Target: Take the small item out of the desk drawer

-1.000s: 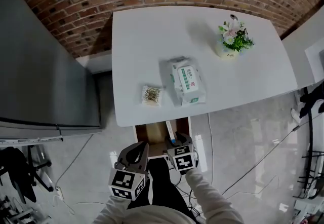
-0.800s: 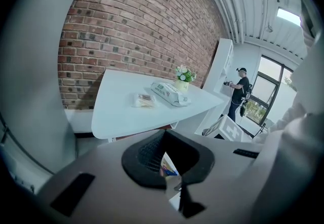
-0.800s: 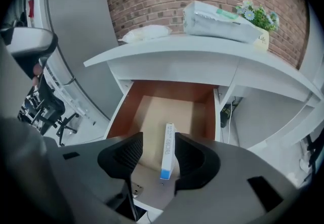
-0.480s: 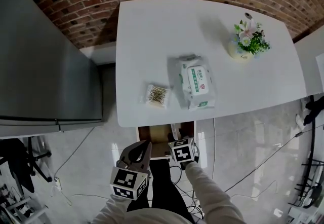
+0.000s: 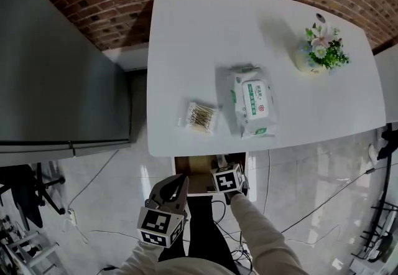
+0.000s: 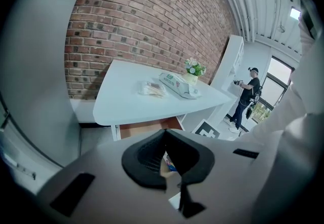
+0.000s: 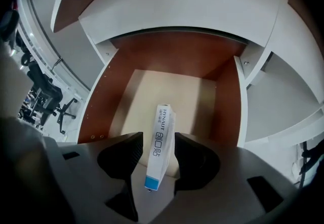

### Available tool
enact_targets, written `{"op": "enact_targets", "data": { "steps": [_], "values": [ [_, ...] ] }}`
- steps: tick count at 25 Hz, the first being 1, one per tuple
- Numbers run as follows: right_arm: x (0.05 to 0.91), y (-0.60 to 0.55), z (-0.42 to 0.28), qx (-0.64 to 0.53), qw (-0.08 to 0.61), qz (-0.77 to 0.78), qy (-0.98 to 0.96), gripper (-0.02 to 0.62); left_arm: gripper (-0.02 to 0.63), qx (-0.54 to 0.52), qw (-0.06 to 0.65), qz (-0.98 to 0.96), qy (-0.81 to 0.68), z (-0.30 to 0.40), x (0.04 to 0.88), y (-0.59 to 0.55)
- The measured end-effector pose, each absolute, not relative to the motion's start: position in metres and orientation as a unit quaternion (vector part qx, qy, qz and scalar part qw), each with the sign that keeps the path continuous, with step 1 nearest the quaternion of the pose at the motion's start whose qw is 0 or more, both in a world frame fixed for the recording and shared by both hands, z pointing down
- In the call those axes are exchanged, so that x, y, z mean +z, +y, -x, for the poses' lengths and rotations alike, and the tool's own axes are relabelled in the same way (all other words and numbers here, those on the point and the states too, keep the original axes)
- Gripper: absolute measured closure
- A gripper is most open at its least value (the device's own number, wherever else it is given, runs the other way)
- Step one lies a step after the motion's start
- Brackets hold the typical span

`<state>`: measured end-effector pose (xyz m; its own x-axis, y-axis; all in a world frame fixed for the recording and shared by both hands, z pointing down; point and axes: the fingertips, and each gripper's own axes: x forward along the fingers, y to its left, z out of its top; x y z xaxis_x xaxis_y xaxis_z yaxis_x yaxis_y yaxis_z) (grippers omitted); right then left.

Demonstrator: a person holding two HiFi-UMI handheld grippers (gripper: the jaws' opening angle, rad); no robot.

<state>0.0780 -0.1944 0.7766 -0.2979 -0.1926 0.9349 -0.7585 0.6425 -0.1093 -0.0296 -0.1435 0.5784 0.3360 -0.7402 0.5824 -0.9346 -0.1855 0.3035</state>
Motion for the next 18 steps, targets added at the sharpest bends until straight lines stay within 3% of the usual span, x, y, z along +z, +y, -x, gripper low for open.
{"op": "enact_targets", "data": {
  "steps": [6,18],
  "values": [
    [0.797,-0.196,-0.079,0.278,0.521,-0.307,-0.746,0.385,0.589,0.153,0.318,-0.747,-0.563,0.033,0.583,-0.148],
    [0.813,-0.203,-0.085,0.278,0.532,-0.323,-0.731,0.471,0.589,0.156,0.326,-0.738,-0.570,0.041,0.590,-0.144]
  ]
}}
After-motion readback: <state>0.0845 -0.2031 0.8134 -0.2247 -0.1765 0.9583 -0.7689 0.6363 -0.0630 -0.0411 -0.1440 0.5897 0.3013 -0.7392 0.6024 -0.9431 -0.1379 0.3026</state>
